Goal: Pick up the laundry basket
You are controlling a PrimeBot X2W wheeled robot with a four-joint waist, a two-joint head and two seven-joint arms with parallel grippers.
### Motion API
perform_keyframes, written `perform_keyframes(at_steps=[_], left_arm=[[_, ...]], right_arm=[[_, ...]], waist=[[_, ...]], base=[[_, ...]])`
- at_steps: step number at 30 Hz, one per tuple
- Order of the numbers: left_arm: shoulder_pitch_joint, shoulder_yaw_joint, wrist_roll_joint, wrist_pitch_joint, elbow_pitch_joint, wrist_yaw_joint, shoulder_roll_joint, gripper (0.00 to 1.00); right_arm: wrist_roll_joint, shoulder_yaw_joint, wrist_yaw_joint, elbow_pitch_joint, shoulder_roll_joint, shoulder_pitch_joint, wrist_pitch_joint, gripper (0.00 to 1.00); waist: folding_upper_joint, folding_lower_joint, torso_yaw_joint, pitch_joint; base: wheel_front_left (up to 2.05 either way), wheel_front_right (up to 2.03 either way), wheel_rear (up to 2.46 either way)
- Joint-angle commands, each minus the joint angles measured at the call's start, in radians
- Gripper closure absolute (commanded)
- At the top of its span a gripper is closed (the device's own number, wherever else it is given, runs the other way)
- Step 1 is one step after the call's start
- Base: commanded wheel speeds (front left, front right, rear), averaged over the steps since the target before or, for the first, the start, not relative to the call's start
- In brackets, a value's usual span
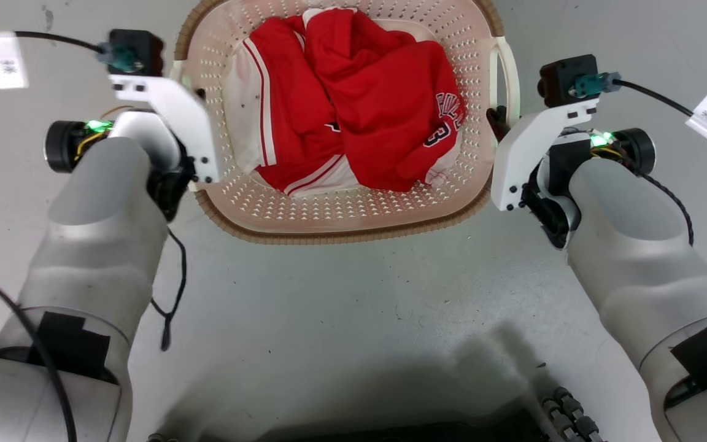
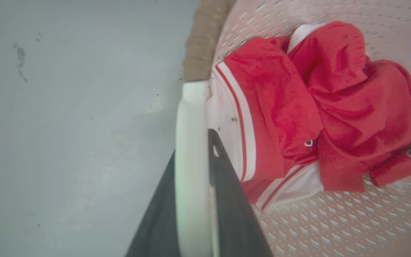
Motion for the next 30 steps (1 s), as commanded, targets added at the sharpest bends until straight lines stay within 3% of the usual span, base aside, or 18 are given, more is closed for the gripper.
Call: perform_keyframes(at_steps=[1,11,16,29,30], left_arm=[[-0.012,-0.003,-0.003,0.001,-0.001,-0.004,-0.001,1.00],[-0.015,-0.058,-0.053,0.027,-0.002,-0.003,-0.007,1.00],[0.006,-0.089,-0.089,0.084,0.002,-0.005,-0.032,1.00],[0.075,-0.142,-0.197,0.241,0.017,-0.009,-0.078,1.00],[0.104,-0.156,-0.229,0.291,0.021,-0.009,-0.087,1.00]], right_arm=[[0.003,0.010,0.006,-0.003,0.019,-0.008,0.001,1.00],[0.073,0.081,0.009,-0.011,0.003,-0.017,0.000,1.00],[0.119,0.125,0.009,-0.015,-0.008,0.008,0.067,1.00],[0.253,0.225,0.009,-0.054,-0.048,0.061,0.263,1.00],[0.288,0.248,0.009,-0.052,-0.062,0.085,0.300,1.00]], waist=[[0.0000,-0.0001,0.000,0.000],[0.0000,-0.0001,0.003,-0.021],[0.0000,-0.0001,0.013,-0.079],[0.0000,-0.0001,0.031,-0.327],[0.0000,-0.0001,0.039,-0.415]], base=[[0.00,0.00,0.00],[0.00,0.00,0.00],[0.00,0.00,0.00],[0.00,0.00,0.00],[0.00,0.00,0.00]])
